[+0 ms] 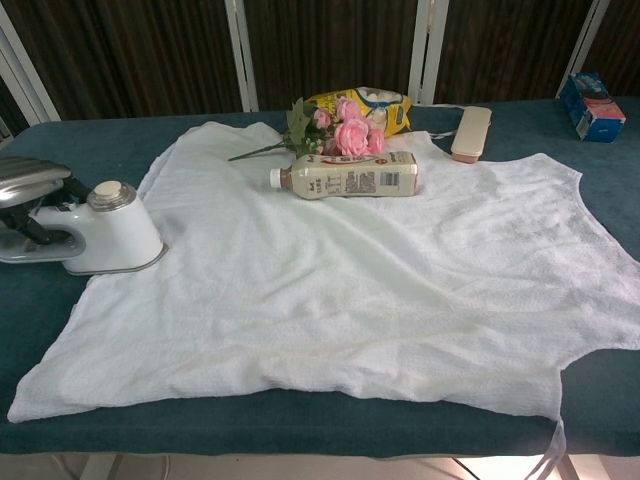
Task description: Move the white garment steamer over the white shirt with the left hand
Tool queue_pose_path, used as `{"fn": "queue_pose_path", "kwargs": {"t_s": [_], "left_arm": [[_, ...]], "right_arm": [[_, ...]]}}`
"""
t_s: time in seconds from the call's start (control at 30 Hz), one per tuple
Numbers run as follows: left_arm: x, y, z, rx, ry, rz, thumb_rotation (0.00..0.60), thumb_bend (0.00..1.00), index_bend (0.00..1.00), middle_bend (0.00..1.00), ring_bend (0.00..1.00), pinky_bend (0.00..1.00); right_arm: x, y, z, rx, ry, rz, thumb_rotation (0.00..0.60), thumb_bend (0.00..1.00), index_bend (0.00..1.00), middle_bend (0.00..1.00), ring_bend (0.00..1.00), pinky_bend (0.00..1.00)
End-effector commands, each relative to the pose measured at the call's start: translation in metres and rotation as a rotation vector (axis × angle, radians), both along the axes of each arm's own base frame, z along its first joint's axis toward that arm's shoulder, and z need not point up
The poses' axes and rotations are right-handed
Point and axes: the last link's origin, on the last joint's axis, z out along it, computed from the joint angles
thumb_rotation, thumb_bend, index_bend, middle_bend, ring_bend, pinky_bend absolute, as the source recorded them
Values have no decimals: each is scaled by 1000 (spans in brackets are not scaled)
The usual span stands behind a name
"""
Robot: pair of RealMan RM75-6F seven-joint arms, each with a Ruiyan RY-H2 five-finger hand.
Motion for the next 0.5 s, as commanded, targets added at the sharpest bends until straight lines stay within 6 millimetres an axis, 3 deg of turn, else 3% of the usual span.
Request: {"fn": "queue_pose_path", "kwargs": {"t_s": [0.03,0.17,0.33,0.5], "left_arm": [[-8,-1,3,3,-122,-43,600,555,681,895,980,926],[-14,0,7,24,-185,-64,600,558,699,967,1000,996],[-17,-1,10,26,-364,-11,600,563,704,984,1000,1000],[-7,8,22,56,-438,-32,600,566,704,984,1000,1000]], "right_arm": [[0,0,0,-1,0,0,600,309,0,0,0,0],[0,0,1,-3,-2,-1,600,310,0,0,0,0],[0,0,-1,5,1,-1,600,309,0,0,0,0],[0,0,-2,5,3,0,600,309,0,0,0,0]]}}
